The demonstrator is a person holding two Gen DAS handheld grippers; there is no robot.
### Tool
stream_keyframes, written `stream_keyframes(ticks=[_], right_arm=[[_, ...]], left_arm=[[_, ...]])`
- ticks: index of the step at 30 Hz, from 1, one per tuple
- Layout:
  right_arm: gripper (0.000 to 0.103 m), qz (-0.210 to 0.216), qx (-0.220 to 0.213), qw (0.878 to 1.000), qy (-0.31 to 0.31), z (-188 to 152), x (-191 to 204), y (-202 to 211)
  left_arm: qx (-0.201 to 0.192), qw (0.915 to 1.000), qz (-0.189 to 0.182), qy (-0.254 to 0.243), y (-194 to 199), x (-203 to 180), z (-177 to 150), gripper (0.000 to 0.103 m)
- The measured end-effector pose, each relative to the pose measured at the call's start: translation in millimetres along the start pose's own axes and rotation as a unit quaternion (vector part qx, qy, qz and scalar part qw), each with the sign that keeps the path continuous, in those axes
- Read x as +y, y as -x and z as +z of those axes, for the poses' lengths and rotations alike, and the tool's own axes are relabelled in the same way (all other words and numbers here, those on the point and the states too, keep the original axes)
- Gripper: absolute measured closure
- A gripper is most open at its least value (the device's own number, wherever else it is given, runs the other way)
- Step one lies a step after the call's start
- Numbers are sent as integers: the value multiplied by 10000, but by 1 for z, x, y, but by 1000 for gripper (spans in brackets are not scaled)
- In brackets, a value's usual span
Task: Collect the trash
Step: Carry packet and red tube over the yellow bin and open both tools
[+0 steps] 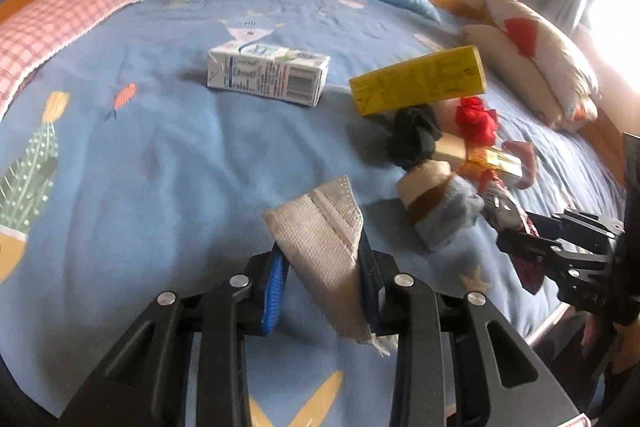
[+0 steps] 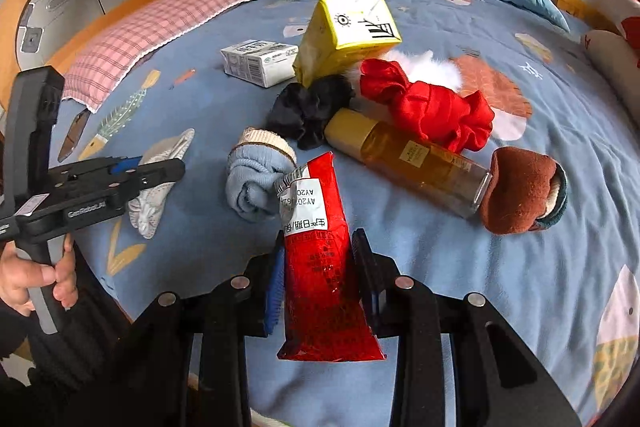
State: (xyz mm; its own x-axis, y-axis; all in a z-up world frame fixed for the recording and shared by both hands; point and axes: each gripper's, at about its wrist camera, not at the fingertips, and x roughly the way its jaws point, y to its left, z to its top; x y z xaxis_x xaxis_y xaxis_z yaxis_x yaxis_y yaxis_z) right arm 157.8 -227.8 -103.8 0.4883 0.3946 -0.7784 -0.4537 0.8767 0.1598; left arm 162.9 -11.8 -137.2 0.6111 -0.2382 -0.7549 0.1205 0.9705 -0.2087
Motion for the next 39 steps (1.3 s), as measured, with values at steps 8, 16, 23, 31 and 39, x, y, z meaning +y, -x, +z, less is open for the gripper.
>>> stream_keyframes(ticks=[8, 16, 23, 31, 39], right_arm=[[71, -48, -257, 9997, -41, -8, 7, 32], [71, -189, -769, 9964, -314, -38, 3, 99], [71, -612, -1113, 9904, -544, -86, -5, 163], [71, -1165, -1265, 9798, -1019, -159, -22, 225], [71, -1785, -1066, 9610, -1822, -253, -40, 267]], left_arm=[[-302, 9970, -240, -675, 55, -25, -7, 71], [-430, 9829, -969, -1502, 96, -93, -26, 71], [-318, 9610, -1641, -2204, 106, -163, -53, 71], [40, 9306, -2291, -2855, 104, -237, -90, 71], [490, 8908, -2833, -3519, 100, -310, -138, 71]])
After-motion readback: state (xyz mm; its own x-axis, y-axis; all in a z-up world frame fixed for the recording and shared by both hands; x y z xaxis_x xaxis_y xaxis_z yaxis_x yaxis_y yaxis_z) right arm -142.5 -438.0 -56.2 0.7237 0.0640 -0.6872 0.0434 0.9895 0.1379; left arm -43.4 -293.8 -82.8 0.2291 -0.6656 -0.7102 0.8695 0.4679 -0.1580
